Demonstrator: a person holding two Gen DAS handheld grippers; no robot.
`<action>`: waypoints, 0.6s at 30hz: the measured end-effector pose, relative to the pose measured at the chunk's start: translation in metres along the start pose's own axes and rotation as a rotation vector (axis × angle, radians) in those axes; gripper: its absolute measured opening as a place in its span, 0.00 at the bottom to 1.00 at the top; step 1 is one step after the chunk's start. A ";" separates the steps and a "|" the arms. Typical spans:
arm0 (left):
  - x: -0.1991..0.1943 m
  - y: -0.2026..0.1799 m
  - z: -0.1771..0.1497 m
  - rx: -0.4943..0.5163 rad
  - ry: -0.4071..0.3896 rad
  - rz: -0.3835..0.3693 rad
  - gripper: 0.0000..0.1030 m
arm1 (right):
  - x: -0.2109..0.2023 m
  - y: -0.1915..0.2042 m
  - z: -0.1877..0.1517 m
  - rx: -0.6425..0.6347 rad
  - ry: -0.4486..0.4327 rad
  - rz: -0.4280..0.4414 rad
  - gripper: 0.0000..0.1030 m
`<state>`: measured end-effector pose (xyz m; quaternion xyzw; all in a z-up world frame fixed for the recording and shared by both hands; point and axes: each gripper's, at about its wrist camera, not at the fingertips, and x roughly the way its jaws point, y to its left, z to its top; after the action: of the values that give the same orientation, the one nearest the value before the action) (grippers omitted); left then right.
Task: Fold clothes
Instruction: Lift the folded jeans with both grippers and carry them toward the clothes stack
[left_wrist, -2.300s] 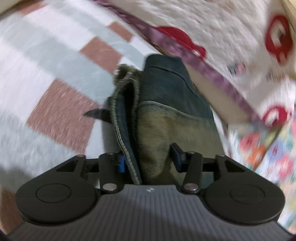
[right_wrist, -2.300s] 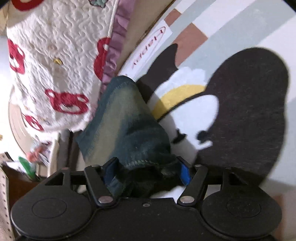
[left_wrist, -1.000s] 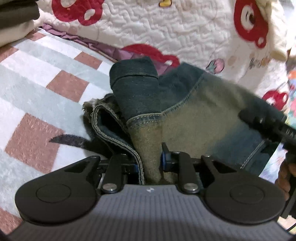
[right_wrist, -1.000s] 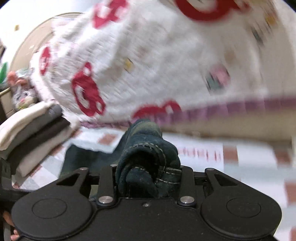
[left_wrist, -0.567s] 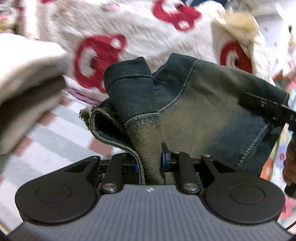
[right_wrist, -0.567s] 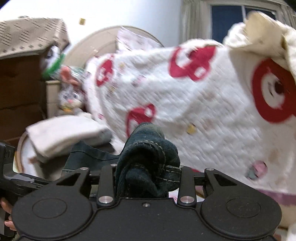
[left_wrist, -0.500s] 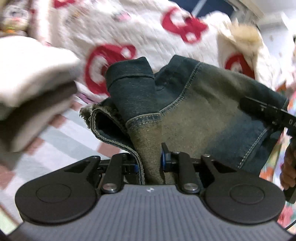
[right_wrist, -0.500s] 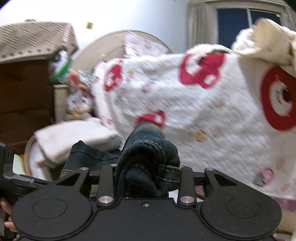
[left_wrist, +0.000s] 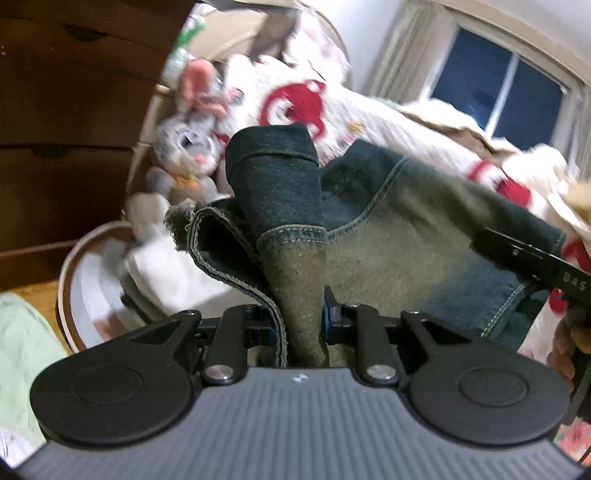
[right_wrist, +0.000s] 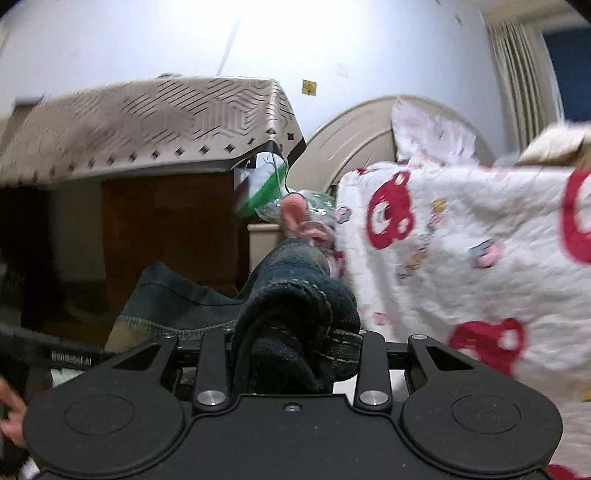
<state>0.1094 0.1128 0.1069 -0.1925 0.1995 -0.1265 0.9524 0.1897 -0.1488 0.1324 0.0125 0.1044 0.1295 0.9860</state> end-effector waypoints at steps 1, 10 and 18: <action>0.008 0.004 0.010 -0.009 -0.007 0.012 0.19 | 0.020 -0.013 0.006 0.047 0.005 0.035 0.37; 0.174 0.054 0.053 -0.050 0.150 0.153 0.20 | 0.203 -0.158 -0.058 0.620 0.151 0.144 0.53; 0.197 0.087 0.020 -0.195 0.158 0.092 0.29 | 0.222 -0.184 -0.134 0.720 0.151 0.080 0.62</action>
<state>0.3069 0.1342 0.0219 -0.2644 0.2940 -0.0774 0.9153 0.4184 -0.2694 -0.0532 0.3529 0.2153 0.1236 0.9021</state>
